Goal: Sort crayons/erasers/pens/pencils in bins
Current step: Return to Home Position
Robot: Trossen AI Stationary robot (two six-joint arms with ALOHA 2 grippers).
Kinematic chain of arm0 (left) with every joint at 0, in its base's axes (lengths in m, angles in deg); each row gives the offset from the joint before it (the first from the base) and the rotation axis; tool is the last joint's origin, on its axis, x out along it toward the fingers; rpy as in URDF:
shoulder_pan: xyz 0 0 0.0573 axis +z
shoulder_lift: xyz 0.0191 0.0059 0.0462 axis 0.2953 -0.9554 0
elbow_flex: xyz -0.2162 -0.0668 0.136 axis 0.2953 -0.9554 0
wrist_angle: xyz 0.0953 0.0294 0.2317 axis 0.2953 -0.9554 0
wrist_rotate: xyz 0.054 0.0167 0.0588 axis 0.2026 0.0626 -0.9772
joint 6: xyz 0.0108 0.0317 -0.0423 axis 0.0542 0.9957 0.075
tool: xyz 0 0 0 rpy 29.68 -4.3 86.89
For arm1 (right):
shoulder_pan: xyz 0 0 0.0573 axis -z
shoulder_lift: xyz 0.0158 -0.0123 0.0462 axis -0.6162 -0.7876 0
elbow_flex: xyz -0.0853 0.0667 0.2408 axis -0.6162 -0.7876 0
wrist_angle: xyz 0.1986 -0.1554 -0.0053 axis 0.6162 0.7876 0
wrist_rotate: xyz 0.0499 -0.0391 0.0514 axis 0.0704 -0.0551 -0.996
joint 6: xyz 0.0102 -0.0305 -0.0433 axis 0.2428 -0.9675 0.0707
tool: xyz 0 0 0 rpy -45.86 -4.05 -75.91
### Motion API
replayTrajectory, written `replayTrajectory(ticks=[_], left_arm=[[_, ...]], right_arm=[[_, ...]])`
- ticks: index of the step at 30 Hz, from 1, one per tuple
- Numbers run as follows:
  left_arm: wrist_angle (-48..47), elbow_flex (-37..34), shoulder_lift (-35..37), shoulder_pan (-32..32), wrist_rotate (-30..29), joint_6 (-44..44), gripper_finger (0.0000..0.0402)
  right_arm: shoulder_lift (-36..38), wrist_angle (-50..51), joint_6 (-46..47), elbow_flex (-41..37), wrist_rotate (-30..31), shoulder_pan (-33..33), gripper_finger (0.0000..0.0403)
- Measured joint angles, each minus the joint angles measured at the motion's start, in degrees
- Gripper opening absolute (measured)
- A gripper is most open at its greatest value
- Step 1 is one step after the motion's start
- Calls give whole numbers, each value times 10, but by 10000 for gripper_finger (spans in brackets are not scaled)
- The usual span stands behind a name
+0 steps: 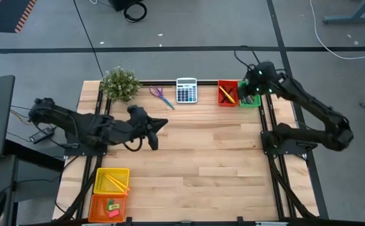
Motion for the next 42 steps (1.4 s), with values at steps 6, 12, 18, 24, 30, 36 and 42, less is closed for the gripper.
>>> replayTrajectory(ticks=[6,12,18,24,30,36,42], left_arm=[[368,-291,128,59,103,38,4],[619,-521,242,125,190,-20,3],[636,-628,347,141,204,-66,3],[635,-712,413,141,215,-128,3],[589,-735,463,144,226,-147,4],[568,-735,466,145,233,-138,3],[565,-736,466,155,268,-36,3]], right_arm=[[118,-138,181,-119,-102,-52,41],[221,-233,302,-239,-59,-109,8],[325,-323,372,-331,26,-185,7],[388,-395,427,-404,152,-301,6],[390,-449,435,-452,264,-442,5],[392,-507,424,-518,360,-539,5],[395,-481,321,-519,343,-538,5]])
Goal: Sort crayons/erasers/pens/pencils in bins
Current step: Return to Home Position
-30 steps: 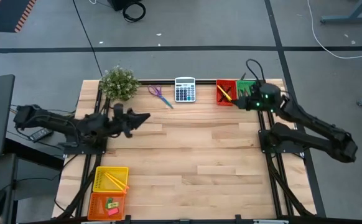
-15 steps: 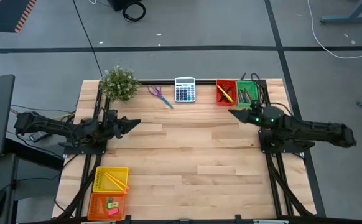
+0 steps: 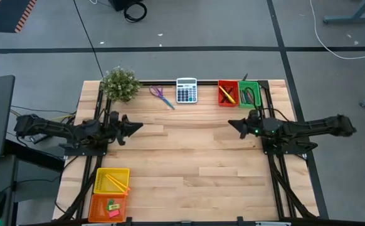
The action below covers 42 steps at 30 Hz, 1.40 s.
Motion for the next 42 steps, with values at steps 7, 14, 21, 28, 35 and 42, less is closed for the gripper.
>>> replayTrajectory(ticks=[7,14,21,28,35,42], left_arm=[[-45,0,0,46,-5,231,15],[-65,0,-1,76,-7,239,37],[-65,0,-1,76,-8,275,37],[-65,0,-1,76,-8,274,28],[-64,0,-1,76,-8,274,37],[-64,-1,-1,76,-8,274,39]], right_arm=[[0,-6,-216,0,-131,16,6],[0,-5,-372,5,-87,17,11],[-1,27,-437,6,-85,24,12],[-2,28,-429,6,-85,24,13],[-2,28,-429,6,-85,24,14],[-2,28,-428,6,-85,24,14]])
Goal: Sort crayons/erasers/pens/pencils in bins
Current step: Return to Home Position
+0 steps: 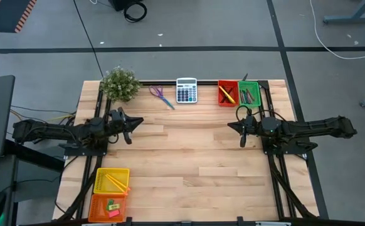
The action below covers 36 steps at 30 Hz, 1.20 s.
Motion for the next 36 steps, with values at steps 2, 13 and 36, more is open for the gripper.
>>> replayTrajectory(ticks=[2,13,36], left_arm=[[0,0,0,0,0,0,36],[0,0,0,0,0,0,32],[0,0,0,0,0,0,34]], right_arm=[[0,0,0,0,0,0,14],[0,0,0,0,0,0,14],[0,0,0,0,0,0,14]])
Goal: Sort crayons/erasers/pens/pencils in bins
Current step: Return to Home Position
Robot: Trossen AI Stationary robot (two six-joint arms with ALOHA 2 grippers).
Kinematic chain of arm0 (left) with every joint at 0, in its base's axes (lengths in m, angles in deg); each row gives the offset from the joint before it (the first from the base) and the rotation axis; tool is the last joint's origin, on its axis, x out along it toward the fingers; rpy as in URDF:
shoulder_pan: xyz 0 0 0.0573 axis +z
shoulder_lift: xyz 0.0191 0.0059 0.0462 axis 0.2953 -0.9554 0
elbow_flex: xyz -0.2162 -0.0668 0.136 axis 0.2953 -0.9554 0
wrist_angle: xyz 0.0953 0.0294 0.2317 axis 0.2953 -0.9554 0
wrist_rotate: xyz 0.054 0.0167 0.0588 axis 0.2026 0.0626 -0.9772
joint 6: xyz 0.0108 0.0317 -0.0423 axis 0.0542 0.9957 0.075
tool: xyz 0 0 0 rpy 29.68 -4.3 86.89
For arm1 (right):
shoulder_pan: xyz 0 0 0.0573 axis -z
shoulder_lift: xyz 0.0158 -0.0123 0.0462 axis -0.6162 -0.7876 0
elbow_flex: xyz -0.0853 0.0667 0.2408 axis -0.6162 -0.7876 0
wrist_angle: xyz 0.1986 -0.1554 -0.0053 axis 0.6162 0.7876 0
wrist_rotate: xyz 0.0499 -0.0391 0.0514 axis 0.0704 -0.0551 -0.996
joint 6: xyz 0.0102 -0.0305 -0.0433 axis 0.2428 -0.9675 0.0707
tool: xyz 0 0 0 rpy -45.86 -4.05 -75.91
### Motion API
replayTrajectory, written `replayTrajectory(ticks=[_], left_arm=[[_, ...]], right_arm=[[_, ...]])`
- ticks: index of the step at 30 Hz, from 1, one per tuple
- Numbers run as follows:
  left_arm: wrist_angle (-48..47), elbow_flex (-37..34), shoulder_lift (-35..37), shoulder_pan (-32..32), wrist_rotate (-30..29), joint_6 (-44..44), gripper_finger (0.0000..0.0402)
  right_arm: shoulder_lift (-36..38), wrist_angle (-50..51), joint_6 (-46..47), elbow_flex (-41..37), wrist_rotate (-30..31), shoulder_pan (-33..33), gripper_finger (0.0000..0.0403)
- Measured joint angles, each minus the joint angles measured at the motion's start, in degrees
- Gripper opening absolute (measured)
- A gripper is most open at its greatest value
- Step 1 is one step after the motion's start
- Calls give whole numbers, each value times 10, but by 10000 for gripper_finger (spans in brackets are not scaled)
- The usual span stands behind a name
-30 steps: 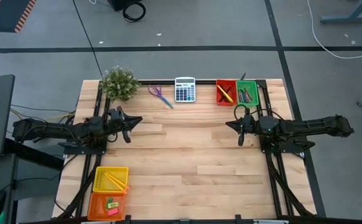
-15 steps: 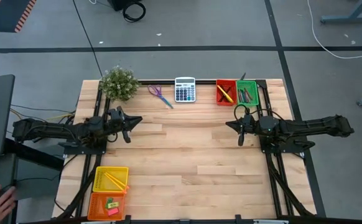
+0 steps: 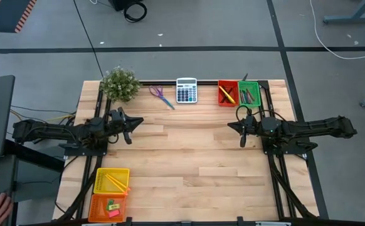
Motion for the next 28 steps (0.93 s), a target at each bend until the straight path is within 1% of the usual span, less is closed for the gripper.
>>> replayTrajectory(ticks=[7,18,28], left_arm=[[0,0,0,0,0,0,40],[0,0,0,0,0,0,28],[0,0,0,0,0,0,40]], right_arm=[[0,0,0,0,0,0,14],[0,0,0,0,0,0,14],[0,0,0,0,0,0,14]])
